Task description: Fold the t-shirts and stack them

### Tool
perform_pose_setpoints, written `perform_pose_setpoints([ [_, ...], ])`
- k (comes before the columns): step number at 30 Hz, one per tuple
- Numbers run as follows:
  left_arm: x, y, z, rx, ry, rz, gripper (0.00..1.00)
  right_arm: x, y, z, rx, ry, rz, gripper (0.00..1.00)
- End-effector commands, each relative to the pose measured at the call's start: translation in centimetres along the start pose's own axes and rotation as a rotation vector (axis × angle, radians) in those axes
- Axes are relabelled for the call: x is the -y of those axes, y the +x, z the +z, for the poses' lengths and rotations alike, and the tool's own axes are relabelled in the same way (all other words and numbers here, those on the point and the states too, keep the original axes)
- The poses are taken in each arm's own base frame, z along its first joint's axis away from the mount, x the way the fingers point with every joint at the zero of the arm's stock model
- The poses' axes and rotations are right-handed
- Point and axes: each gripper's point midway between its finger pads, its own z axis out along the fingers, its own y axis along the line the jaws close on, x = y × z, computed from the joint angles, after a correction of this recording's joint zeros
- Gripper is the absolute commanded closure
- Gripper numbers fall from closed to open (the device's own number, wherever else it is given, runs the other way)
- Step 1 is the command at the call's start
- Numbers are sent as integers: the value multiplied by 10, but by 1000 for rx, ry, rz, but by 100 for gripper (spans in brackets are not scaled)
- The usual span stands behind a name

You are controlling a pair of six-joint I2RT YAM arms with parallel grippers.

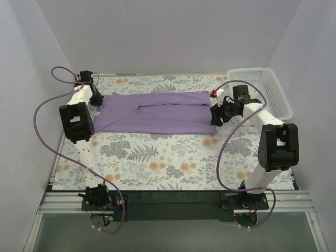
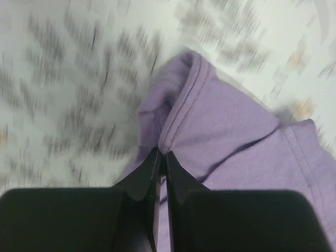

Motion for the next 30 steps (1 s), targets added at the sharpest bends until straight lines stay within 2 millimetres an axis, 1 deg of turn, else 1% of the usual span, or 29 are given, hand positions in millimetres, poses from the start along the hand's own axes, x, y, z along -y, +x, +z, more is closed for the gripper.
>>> perform_pose_setpoints([
  [1, -1, -28, 27, 12, -50, 24, 90, -25, -19, -8, 79, -88, -99, 35],
  [2, 14, -52, 26, 43, -12, 21, 84, -38, -23, -5, 93, -135, -155, 35],
  [3, 20, -58, 23, 52, 9, 22, 80, -49, -24, -4, 99, -169, -192, 35],
  [4, 24, -64, 17, 70, 31, -1, 61, -61, -25, -2, 107, -205, -240, 35],
  [5, 31, -77, 10, 126, 69, -9, 52, -85, -23, 6, 104, -267, -303, 34],
  [6, 41, -84, -12, 155, 118, -9, 50, -97, -24, 8, 115, -291, -396, 34],
  [7, 43, -90, -23, 180, 133, -10, 49, -111, -23, 12, 115, -320, -458, 34],
  [8, 47, -99, -38, 215, 155, -20, 48, -141, -16, 22, 101, -386, -548, 33],
  [9, 53, -114, -70, 267, 191, -24, 47, -147, -24, 29, 128, -362, -672, 33],
  [10, 51, -105, -77, 252, 200, -24, 47, -156, -25, 37, 132, -351, -747, 32],
  [11, 54, -119, -121, 323, 243, -38, 46, -173, -24, 49, 105, -318, -879, 29],
  [12, 52, -113, -135, 332, 254, -46, 46, -176, -36, 63, 141, -249, -958, 27],
  [13, 45, -80, -131, 265, 271, -44, 44, -179, -45, 72, 143, -191, -999, 26],
  [14, 47, -86, -181, 361, 335, -48, 35, -184, -55, 82, 113, -103, -1020, 26],
  [15, 41, -75, -194, 370, 347, -63, 30, -185, -80, 98, 119, -62, -1015, 26],
  [16, 33, -65, -208, 390, 350, -77, 24, -185, -91, 106, 108, -29, -992, 27],
  [17, 18, -36, -229, 405, 363, -90, 17, -184, -98, 114, 82, 18, -955, 28],
  [18, 10, -25, -240, 417, 371, -108, 11, -184, -93, 132, 35, 9, -949, 28],
  [19, 3, -8, -247, 415, 381, -115, 7, -186, -113, 135, 61, 34, -951, 29],
  [20, -8, 15, -266, 442, 412, -115, 6, -191, -117, 140, 63, 36, -952, 30],
  [21, -14, 29, -271, 441, 419, -120, 5, -186, -110, 151, 22, 60, -937, 31],
  [22, -15, 41, -279, 444, 447, -127, 5, -187, -112, 154, 19, 68, -941, 32],
  [23, -16, 52, -300, 477, 496, -117, 5, -189, -109, 158, 9, 71, -943, 33],
  [24, -22, 68, -293, 444, 487, -130, 5, -185, -103, 163, -17, 84, -942, 34],
  [25, -23, 75, -294, 433, 493, -137, 5, -183, -100, 165, -30, 95, -942, 36],
  [26, -26, 86, -297, 410, 497, -143, 5, -178, -96, 166, -49, 116, -938, 42],
  [27, -28, 94, -295, 388, 497, -154, 5, -175, -90, 171, -71, 126, -935, 46],
  [29, -27, 104, -298, 360, 520, -152, 5, -170, -78, 174, -107, 134, -938, 55],
  [30, -25, 109, -297, 340, 529, -152, 5, -171, -74, 174, -112, 124, -941, 59],
])
